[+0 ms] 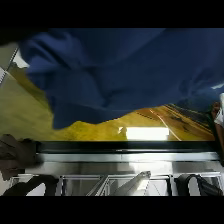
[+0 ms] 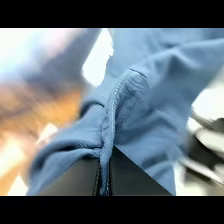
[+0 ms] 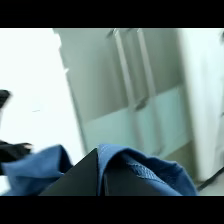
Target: Fold the shirts.
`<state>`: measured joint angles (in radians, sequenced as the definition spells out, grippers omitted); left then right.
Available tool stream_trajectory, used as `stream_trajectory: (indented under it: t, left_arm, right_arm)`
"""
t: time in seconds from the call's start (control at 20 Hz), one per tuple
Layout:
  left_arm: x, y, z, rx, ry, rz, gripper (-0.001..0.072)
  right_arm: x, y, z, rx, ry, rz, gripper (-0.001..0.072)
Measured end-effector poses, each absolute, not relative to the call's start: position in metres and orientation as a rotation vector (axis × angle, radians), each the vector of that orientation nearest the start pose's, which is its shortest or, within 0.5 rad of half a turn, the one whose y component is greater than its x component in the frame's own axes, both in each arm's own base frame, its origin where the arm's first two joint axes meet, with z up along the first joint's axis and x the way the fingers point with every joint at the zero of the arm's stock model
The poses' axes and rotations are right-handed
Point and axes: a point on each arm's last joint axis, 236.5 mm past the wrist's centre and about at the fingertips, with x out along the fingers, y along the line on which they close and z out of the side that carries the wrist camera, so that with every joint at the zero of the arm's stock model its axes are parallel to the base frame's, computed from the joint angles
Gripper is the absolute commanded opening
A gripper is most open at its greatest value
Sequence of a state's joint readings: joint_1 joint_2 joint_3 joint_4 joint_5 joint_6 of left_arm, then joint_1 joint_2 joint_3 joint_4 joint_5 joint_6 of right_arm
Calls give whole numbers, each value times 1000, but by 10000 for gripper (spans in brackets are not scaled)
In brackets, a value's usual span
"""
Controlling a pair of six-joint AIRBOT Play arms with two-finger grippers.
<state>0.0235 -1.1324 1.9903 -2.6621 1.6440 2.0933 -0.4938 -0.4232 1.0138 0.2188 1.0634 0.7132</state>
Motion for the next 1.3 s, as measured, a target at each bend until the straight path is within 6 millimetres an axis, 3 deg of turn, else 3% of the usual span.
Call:
stream_trajectory:
  t: [0.05,0.15,0.25,0.35,0.45,0.65,0.7,0.75,0.8,0.9,1.0,1.1,1.3]
  left_arm:
    - [243,-200,420,114,340,-1144,29]
    - [242,-195,426,110,300,-1102,29]
    - [264,-194,403,63,361,-1085,29]
    - [302,-197,362,-4,465,-1081,28]
    - [346,-206,308,-68,579,-1090,28]
    - [427,-234,169,-203,839,-1079,57]
    - [443,-241,131,-236,901,-1067,303]
    - [455,-246,100,-261,952,-1058,601]
    - [466,-249,72,-293,1003,-1048,720]
    - [478,-249,38,-364,1098,-1029,720]
    - [483,-235,28,-432,1183,-1018,712]
    - [474,-214,28,-500,1282,-1012,712]
    - [427,-170,21,-609,1498,-951,712]
  right_arm:
    - [198,116,463,363,-355,727,24]
    - [202,108,462,343,-346,654,24]
    - [222,99,447,367,-277,637,25]
    - [255,88,418,431,-161,652,25]
    - [297,80,365,527,4,663,25]
    - [387,81,198,678,412,566,25]
    - [404,81,152,684,508,519,34]
    - [417,78,114,690,583,473,213]
    - [428,74,82,692,642,431,441]
    - [440,64,36,696,734,387,464]
    - [447,50,21,695,770,375,466]
    - [452,32,17,701,792,354,466]
    - [455,4,17,704,839,303,466]
